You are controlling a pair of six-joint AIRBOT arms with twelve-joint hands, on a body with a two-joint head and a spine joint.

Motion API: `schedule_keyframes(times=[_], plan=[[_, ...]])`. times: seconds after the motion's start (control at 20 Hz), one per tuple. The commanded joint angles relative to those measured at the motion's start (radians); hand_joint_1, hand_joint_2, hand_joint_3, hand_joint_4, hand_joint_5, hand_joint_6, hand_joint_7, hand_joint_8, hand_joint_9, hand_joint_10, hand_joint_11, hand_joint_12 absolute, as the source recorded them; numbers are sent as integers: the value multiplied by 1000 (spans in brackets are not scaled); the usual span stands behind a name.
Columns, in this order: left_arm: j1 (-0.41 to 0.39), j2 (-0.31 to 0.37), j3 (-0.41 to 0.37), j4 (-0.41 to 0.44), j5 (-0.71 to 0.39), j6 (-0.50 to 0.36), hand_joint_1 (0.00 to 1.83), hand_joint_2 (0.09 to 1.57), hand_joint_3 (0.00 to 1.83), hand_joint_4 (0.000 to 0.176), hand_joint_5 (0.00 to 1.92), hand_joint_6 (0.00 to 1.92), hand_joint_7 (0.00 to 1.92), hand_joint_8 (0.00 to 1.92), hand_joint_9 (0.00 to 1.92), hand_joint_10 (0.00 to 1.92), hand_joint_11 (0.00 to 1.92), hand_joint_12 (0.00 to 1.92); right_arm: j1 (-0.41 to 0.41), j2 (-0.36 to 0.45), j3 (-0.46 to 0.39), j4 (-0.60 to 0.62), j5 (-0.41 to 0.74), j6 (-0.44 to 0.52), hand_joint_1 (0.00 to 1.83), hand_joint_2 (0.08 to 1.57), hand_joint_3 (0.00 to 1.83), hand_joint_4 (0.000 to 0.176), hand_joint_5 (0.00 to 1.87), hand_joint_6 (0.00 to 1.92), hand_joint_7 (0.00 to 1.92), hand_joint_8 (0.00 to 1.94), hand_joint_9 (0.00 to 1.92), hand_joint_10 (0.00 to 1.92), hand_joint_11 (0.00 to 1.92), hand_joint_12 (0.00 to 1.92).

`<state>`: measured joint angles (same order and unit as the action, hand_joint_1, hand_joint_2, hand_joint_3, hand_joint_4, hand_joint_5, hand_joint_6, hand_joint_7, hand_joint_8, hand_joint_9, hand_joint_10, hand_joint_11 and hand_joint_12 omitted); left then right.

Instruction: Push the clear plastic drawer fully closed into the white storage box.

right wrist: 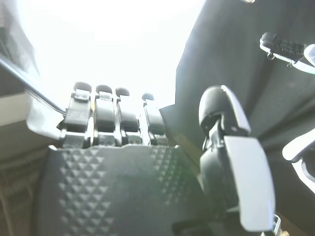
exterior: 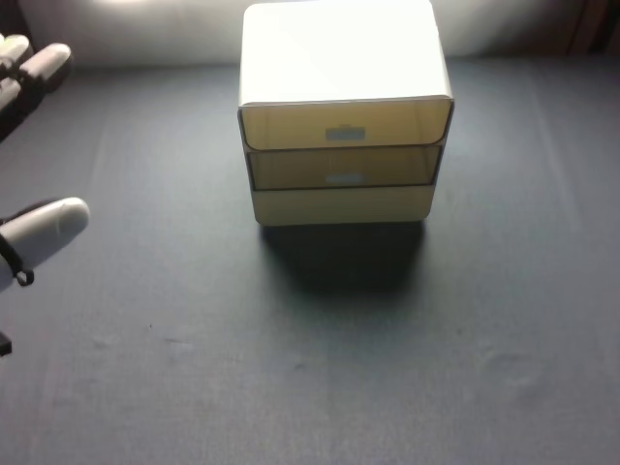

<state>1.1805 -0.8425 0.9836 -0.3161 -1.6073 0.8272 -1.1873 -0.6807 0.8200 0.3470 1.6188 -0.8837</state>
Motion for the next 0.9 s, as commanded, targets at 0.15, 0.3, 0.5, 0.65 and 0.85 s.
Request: schedule_keyframes(times=[0.15,0.3,0.5,0.65,0.85], plan=[[-40,36,-12,48,-123,27,68,1188,0,174,0,0,0,0,0,0,0,0,9,37,0,8,144,3,293,1311,2,0,0,0,0,0,0,0,0,0],[-111,42,-4,99,-123,34,425,1327,12,147,0,0,0,0,0,0,0,0,46,52,-3,-52,144,3,269,1334,0,1,0,0,0,0,31,20,0,327],[-181,58,1,180,-123,50,296,1548,24,70,100,19,67,9,57,10,43,37,125,53,-4,-124,144,3,446,1400,0,100,0,1053,366,95,285,173,0,734],[-237,80,7,225,-123,60,769,1347,0,174,544,1537,282,6,201,5,12,357,162,56,-3,-161,144,3,431,1391,4,34,101,363,376,89,379,220,0,1114],[-319,106,8,253,-123,58,745,1563,81,77,247,85,282,10,170,18,23,91,217,82,-12,-210,145,6,530,1332,0,0,76,961,411,550,430,1005,174,1609]])
